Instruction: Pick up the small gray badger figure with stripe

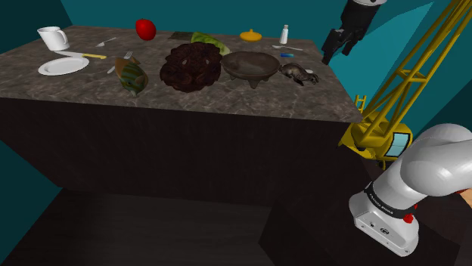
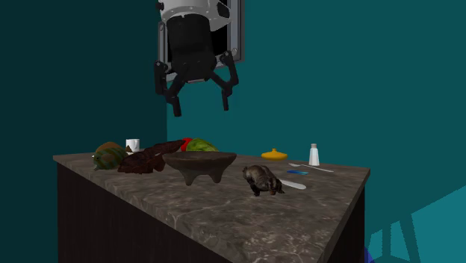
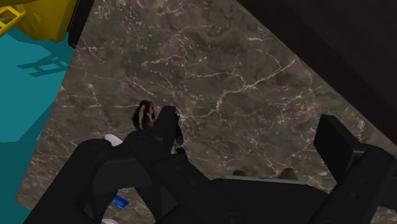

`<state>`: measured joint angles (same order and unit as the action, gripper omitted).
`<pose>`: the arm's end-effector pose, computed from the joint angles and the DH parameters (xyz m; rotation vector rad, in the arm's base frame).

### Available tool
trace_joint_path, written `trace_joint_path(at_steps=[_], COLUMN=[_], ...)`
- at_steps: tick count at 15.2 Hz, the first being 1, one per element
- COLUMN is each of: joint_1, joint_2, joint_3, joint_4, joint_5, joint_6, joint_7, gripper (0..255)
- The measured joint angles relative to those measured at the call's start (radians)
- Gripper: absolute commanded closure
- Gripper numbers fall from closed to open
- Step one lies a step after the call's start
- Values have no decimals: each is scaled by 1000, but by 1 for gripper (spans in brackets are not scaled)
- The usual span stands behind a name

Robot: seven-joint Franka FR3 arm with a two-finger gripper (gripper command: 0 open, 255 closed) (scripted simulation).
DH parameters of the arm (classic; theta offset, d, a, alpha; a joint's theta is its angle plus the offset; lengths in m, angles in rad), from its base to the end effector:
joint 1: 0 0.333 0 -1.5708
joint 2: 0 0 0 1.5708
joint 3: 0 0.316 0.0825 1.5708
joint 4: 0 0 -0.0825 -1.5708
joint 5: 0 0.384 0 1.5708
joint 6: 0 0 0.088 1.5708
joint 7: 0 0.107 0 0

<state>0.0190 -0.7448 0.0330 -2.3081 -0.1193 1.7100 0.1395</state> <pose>0.3325 0.0095 0.6144 3.0019 -0.1302 0.2389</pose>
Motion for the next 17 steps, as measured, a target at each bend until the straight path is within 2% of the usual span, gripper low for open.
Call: trace_joint_path(at_steps=[3,10,17], joint_1=[-6,-36,-53], joint_2=[27,166,380], joint_3=[-20,-130,-225], joint_4=[-3,-31,31], joint_5=[-11,-62,-76], joint_6=[29,192,341], joint_7=[-22,-143,-259], gripper=[0,0,0])
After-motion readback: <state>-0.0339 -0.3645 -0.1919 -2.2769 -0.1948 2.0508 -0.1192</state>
